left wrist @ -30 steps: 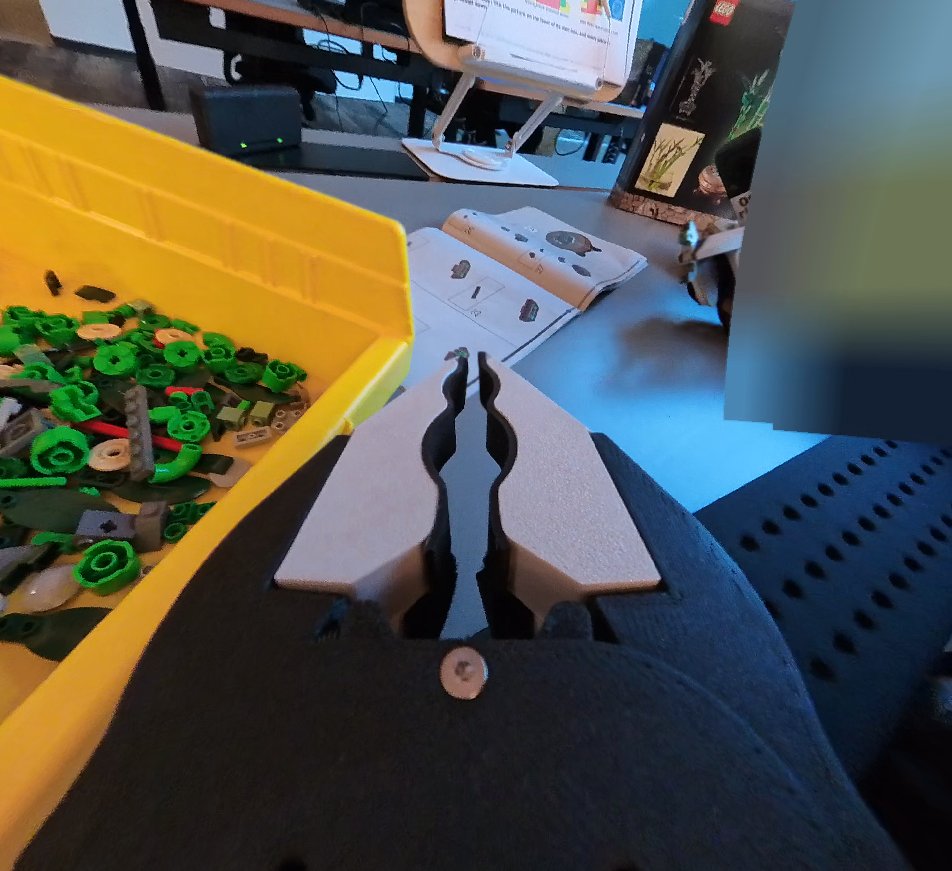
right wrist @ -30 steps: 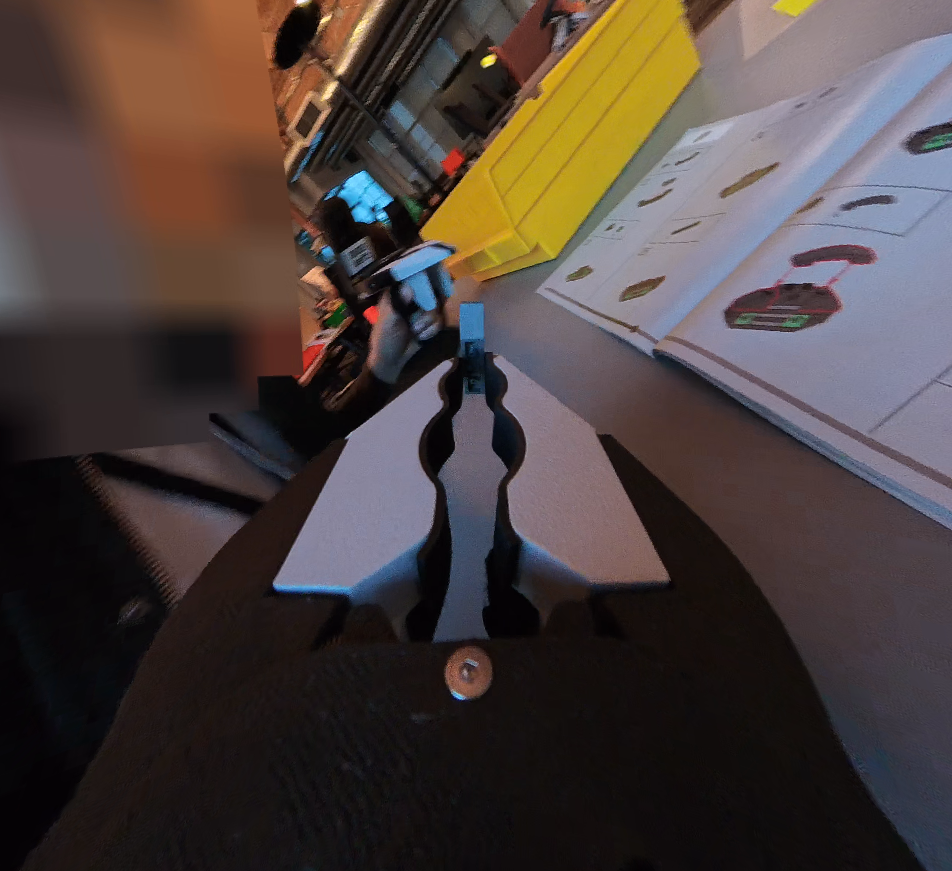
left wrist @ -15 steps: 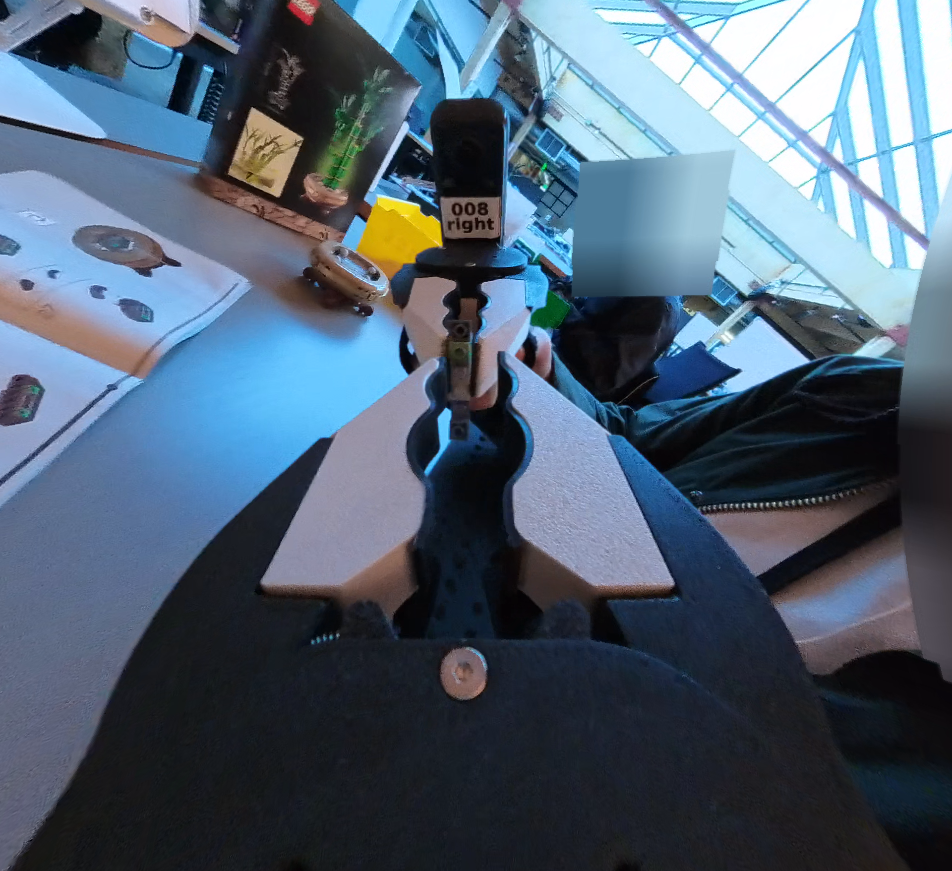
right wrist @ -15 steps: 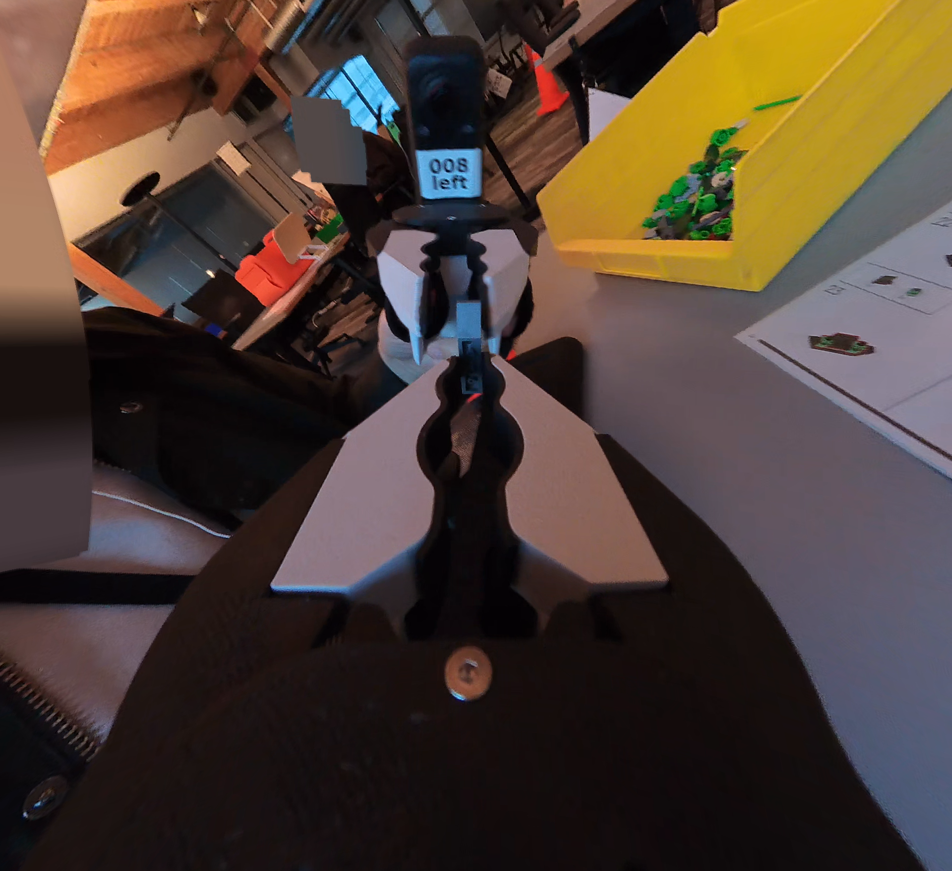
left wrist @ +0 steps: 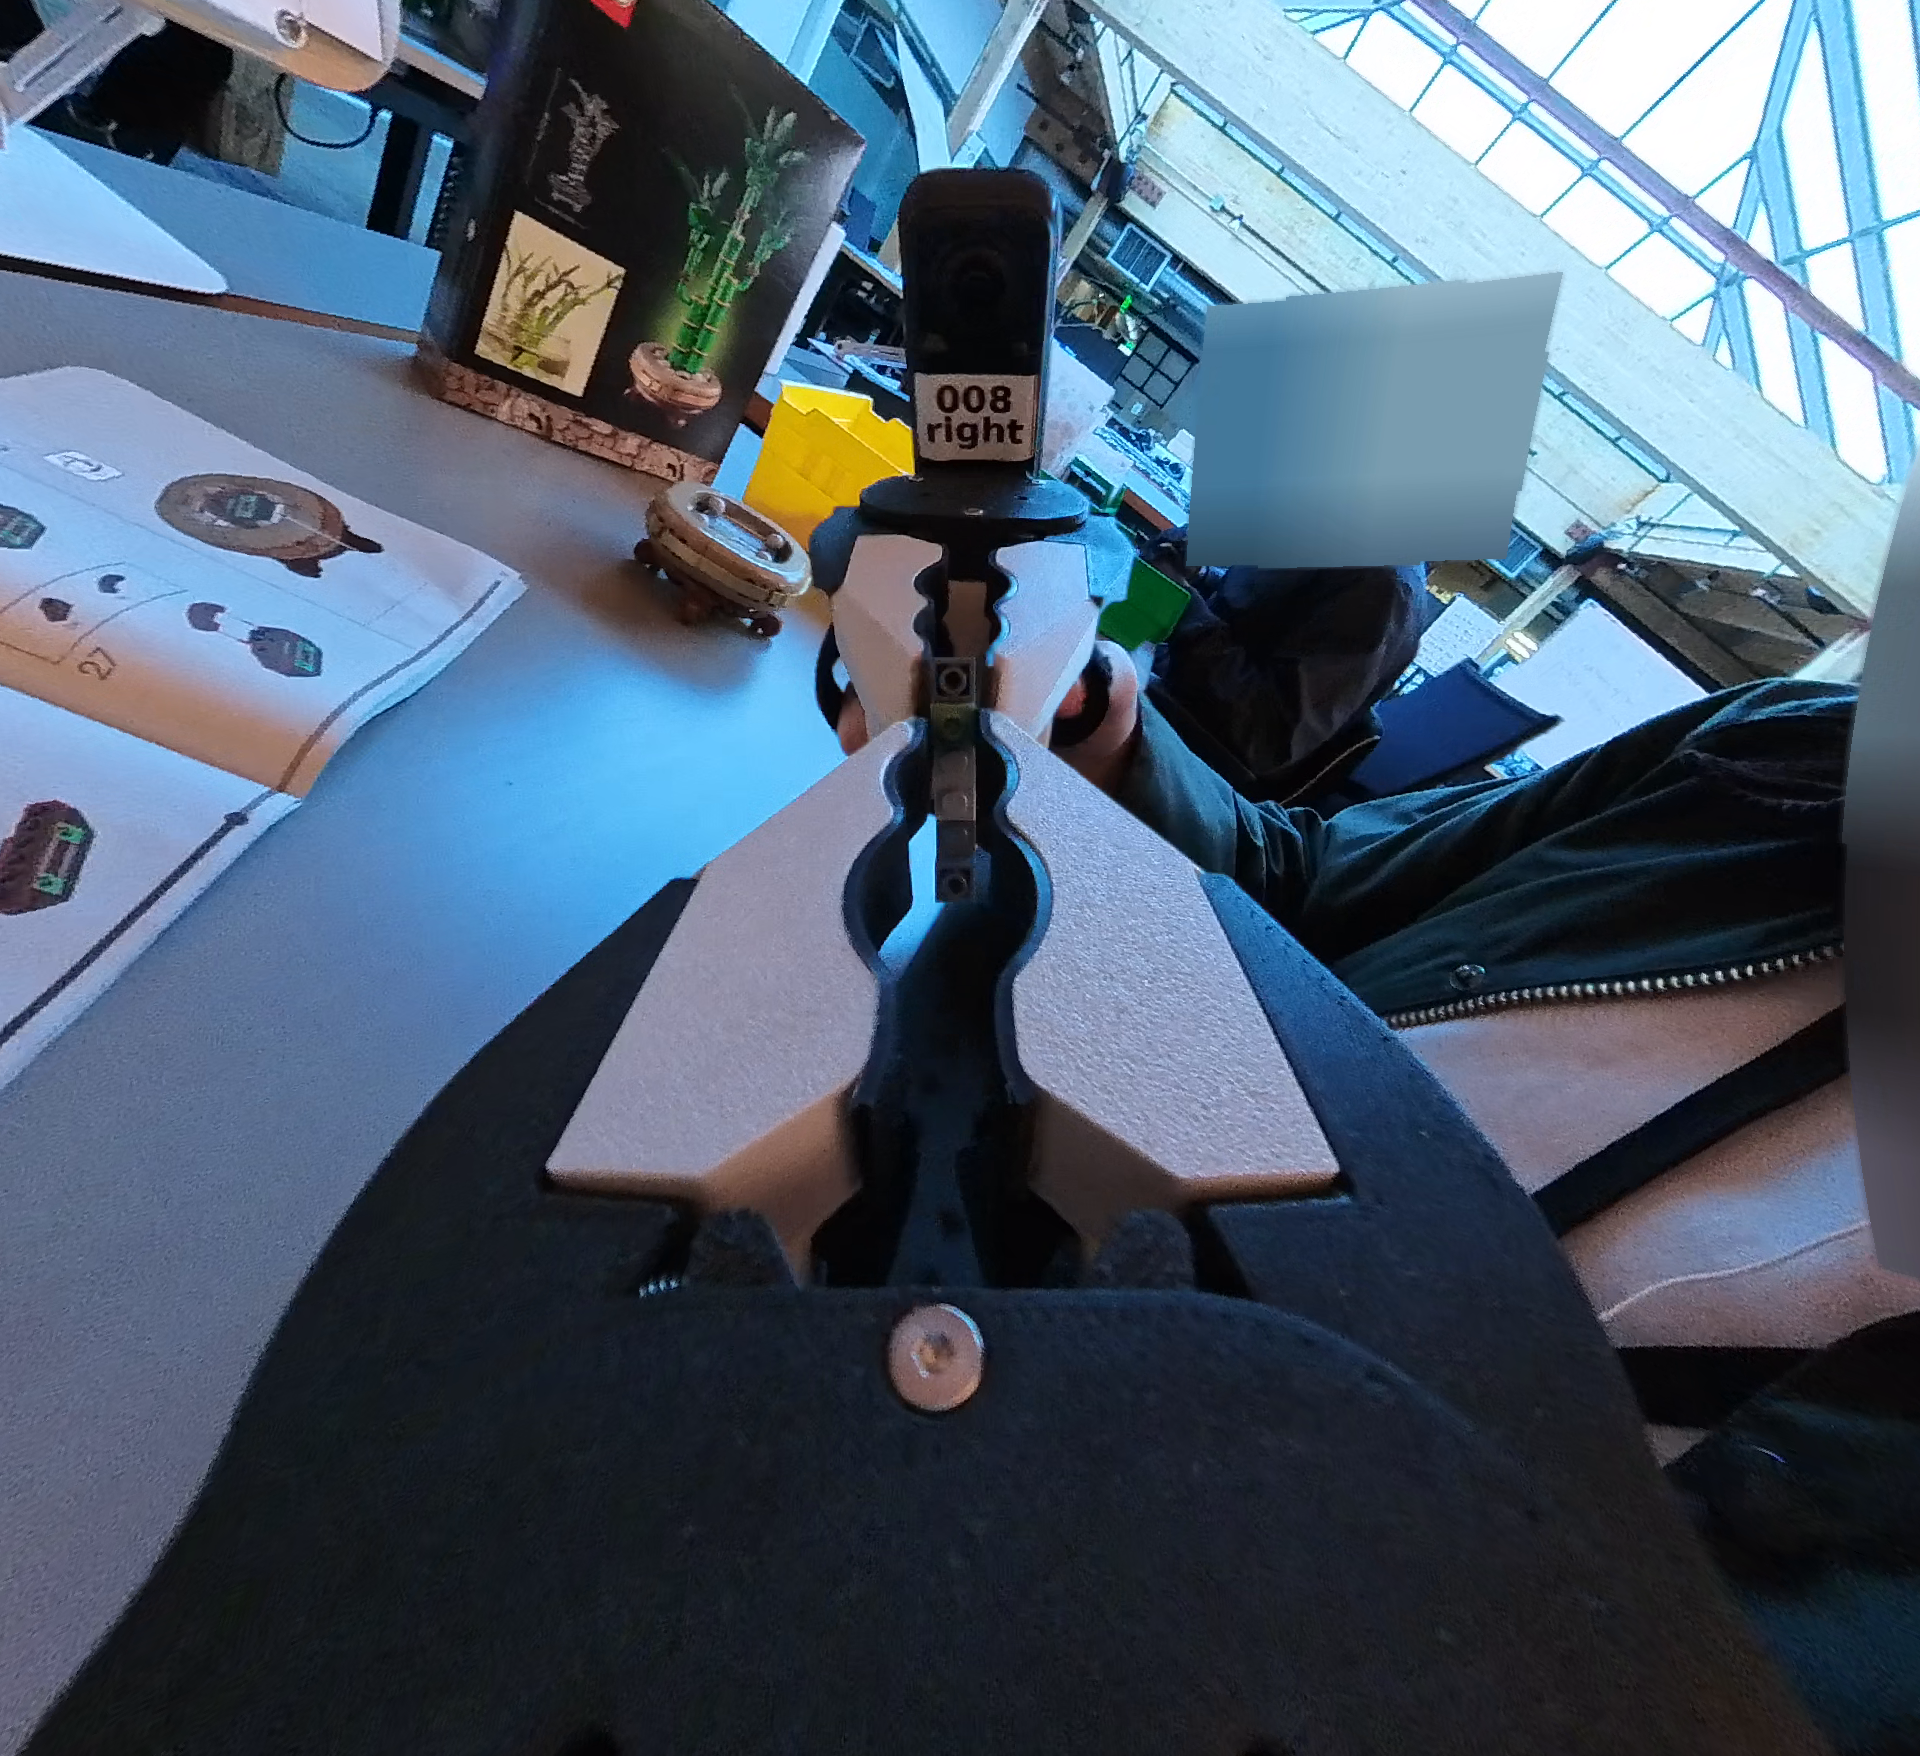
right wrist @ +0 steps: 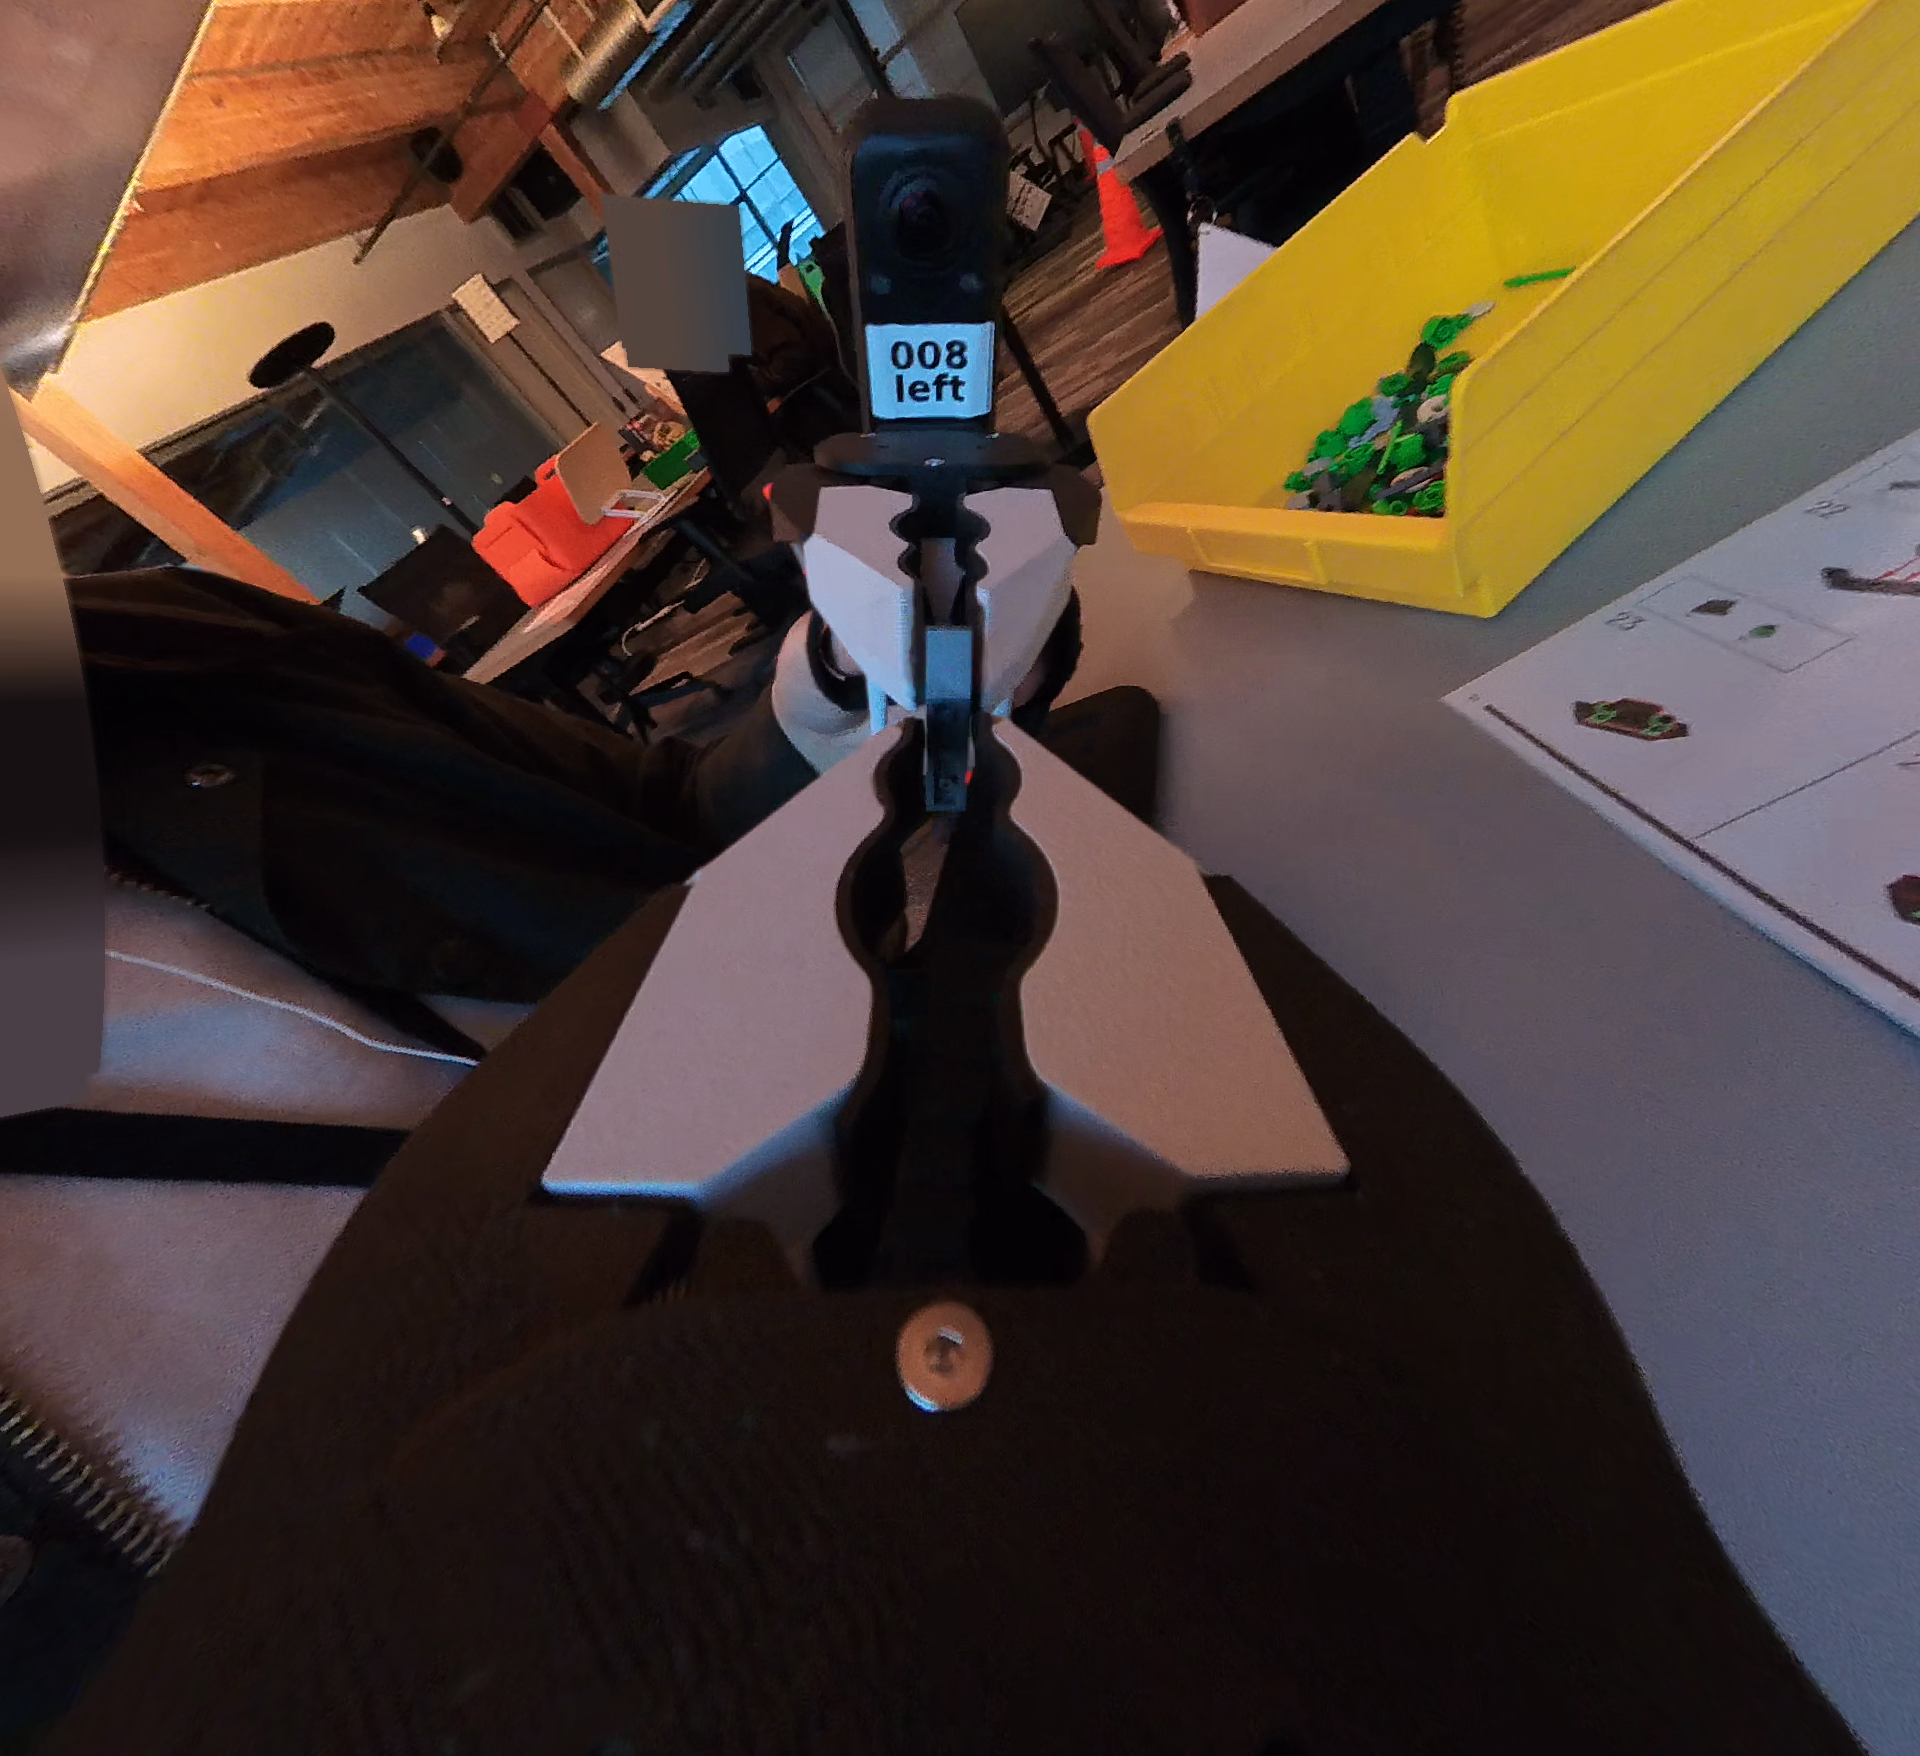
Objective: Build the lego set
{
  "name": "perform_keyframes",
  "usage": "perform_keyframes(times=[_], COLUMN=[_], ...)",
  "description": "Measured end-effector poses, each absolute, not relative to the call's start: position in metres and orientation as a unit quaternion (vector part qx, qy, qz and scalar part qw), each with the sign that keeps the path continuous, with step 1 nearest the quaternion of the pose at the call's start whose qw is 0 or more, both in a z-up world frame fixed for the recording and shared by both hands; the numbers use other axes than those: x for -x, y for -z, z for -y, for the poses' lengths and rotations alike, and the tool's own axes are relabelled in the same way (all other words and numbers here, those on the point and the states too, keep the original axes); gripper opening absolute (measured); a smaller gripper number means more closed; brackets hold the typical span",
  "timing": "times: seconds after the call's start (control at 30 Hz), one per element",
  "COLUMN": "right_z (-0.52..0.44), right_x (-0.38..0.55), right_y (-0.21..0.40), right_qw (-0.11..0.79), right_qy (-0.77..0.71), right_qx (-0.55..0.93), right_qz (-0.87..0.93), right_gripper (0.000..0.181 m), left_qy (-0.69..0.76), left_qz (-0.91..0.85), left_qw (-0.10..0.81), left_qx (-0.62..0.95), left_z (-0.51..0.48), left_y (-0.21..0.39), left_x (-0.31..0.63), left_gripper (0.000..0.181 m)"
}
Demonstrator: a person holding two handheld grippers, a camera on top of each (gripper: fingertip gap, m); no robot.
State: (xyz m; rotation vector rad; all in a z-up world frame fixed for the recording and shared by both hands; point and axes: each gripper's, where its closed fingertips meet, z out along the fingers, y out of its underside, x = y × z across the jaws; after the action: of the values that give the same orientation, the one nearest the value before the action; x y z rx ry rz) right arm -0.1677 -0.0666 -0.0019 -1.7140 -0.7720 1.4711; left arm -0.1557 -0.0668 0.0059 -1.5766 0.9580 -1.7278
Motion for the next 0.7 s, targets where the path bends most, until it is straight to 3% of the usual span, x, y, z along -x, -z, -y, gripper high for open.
perform_keyframes(times=[0.13,0.3,0.7], right_z=[0.057,0.05,0.046], right_x=[0.156,0.152,0.144], right_y=[-0.006,0.006,0.015], right_qw=[0.373,0.359,0.327], right_qy=[-0.606,-0.607,-0.648], right_qx=[0.65,0.663,0.658], right_qz=[0.267,0.251,0.2], right_gripper=[0.015,0.006,0.005], left_qy=[0.625,0.617,0.645], left_qz=[-0.378,-0.385,-0.345], left_qw=[0.301,0.299,0.295], left_qx=[0.613,0.618,0.614], left_z=[0.062,0.058,0.049], left_y=[0.003,0.01,0.013], left_x=[0.152,0.144,0.14], left_gripper=[0.006,0.006,0.005])
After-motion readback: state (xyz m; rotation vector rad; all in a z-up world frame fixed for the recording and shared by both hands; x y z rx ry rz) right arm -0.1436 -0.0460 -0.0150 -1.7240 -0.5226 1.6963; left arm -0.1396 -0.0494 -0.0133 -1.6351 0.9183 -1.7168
